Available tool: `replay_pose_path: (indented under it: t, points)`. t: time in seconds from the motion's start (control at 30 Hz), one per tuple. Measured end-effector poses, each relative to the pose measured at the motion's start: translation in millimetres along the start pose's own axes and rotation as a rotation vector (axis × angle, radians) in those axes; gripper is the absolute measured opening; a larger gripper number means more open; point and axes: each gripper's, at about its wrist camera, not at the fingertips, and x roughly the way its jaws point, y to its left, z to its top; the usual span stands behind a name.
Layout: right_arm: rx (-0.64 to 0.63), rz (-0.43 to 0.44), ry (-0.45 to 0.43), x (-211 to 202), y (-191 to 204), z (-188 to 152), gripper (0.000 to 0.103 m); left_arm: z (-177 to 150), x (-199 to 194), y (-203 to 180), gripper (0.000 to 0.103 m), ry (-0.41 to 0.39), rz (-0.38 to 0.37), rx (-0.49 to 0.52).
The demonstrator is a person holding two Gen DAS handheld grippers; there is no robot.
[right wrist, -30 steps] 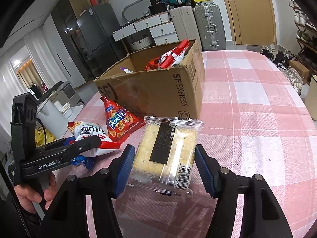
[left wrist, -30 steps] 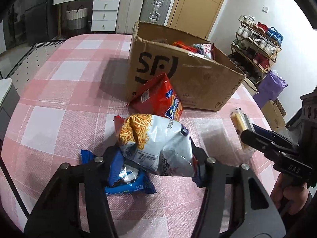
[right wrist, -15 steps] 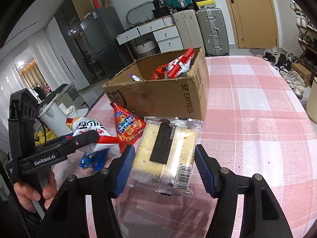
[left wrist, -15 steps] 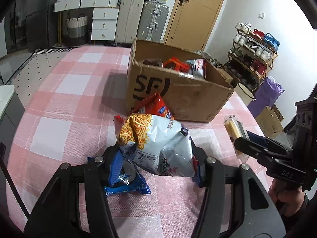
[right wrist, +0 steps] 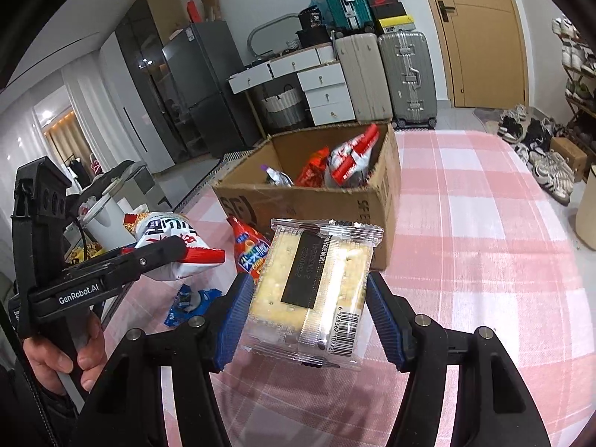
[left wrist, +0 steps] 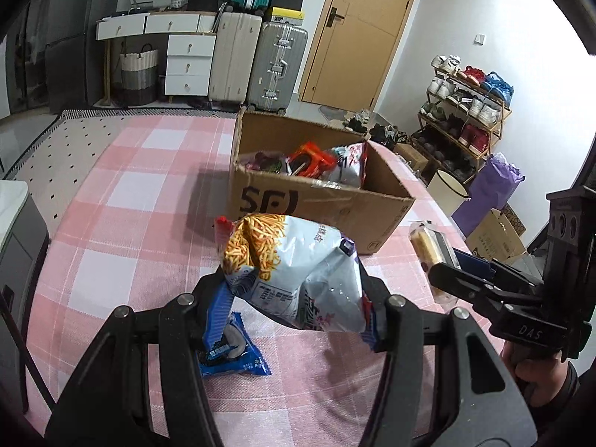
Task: Organize snacks
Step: 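Grasp the white chip bag with the left gripper while the right gripper lifts the cake pack, then carry both snacks over the box and open both grippers to drop them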
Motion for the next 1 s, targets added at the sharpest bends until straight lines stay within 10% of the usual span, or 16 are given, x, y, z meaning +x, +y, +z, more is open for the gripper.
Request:
replay_pose_path:
  t: [1.0]
  points:
    - [-0.146,0.011,-0.112,-24,30,110,0.062,91,-39,-35,0.053,-0.098,0.032,0.108]
